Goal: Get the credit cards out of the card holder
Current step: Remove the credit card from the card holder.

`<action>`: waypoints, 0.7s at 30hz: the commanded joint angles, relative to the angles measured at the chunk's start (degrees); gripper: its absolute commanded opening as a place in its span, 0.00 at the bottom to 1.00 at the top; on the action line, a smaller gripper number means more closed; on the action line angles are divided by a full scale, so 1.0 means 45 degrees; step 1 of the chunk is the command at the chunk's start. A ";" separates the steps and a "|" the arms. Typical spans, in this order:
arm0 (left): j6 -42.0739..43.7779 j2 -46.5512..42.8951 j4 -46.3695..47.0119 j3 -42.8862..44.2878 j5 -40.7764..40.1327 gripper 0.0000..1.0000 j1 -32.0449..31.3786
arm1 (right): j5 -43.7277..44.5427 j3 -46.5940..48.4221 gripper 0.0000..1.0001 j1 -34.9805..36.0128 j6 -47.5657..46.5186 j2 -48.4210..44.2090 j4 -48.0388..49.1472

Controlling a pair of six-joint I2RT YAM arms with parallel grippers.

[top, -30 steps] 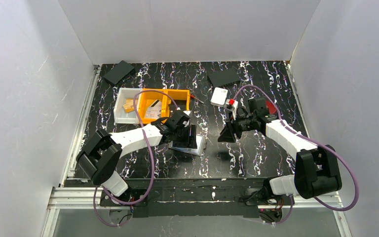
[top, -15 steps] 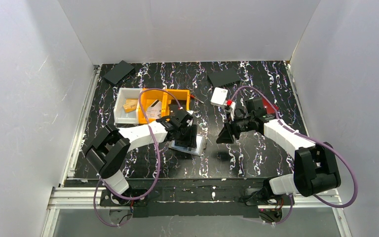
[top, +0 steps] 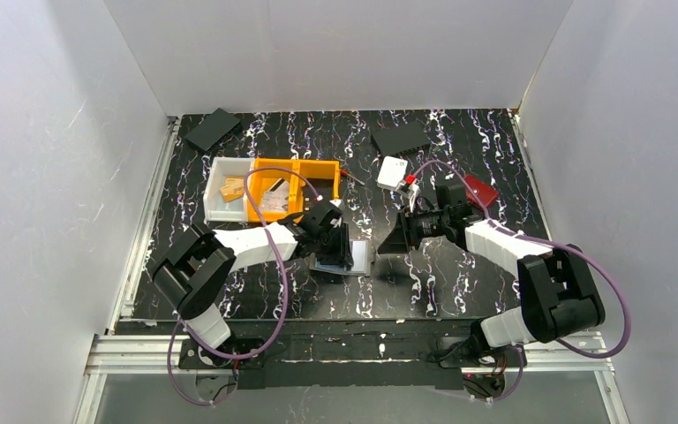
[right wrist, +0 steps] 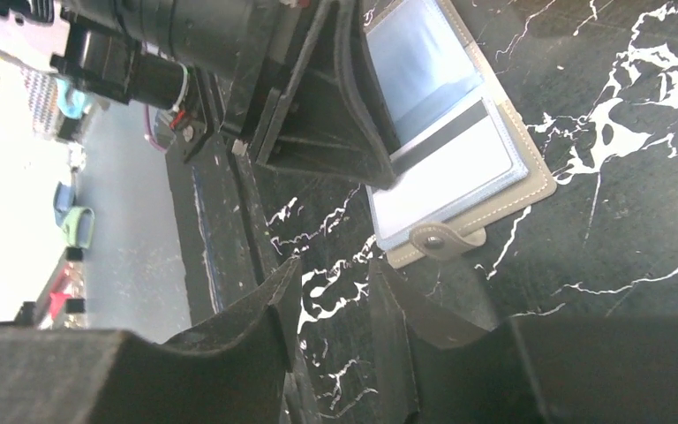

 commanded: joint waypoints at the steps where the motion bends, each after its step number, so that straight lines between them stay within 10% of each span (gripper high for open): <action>1: -0.1876 -0.0701 0.1698 -0.1552 0.0481 0.31 -0.0027 | 0.0403 -0.0094 0.41 0.0470 0.1824 0.0356 0.1794; 21: -0.4011 -0.1612 0.3090 -0.2949 -0.0331 0.26 -0.0819 | 0.5556 0.0412 0.42 0.2699 0.2535 0.0913 0.0789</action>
